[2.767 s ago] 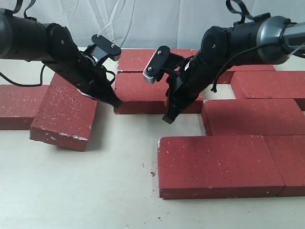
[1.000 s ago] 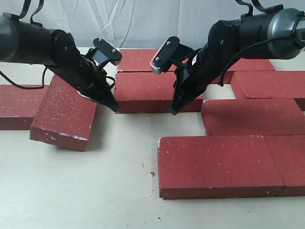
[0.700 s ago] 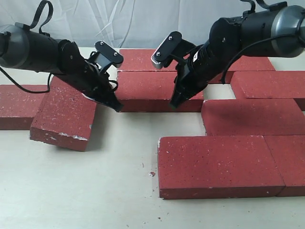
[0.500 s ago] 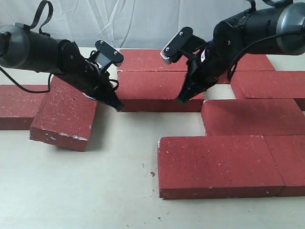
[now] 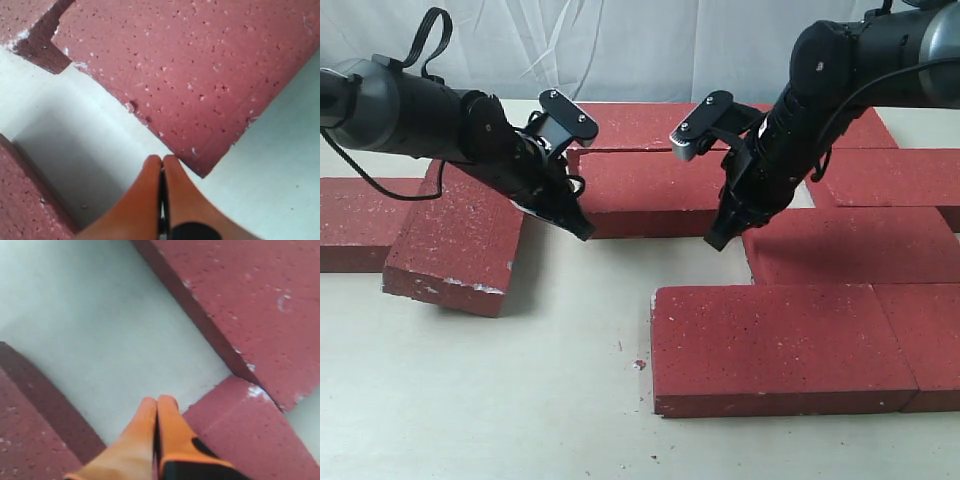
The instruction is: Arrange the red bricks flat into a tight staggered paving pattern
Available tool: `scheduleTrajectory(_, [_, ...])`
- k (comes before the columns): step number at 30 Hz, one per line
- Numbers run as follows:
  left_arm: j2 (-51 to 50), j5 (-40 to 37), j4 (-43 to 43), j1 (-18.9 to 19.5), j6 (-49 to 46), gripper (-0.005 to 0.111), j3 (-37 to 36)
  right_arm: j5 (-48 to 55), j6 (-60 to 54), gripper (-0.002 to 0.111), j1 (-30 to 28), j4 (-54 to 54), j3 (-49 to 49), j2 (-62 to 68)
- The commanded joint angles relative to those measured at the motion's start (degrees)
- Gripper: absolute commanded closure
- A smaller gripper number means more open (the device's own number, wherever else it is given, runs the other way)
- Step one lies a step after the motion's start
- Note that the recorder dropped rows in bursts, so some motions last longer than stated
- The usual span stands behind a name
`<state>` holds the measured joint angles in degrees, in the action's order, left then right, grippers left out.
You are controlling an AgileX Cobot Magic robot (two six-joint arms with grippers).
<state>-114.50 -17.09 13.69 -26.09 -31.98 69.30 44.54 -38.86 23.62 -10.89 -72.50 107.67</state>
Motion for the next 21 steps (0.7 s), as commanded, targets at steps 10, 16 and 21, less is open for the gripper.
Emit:
scheduleTrajectory(10, [-0.09, 4.28, 1.9, -0.27, -0.09, 0.107, -0.14, -5.88, -4.28, 0.109, -0.11, -3.66, 0.16, -0.31])
scheduleTrajectory(16, [-0.18, 4.86, 3.44, -0.27, -0.09, 0.107, -0.14, -6.82, -4.28, 0.109, -0.11, -3.8, 0.16, -0.31])
scheduleTrajectory(21, [-0.18, 5.07, 3.96, -0.29, -0.09, 0.107, -0.14, -7.42, -4.28, 0.109, -0.11, -5.01, 0.16, -0.31])
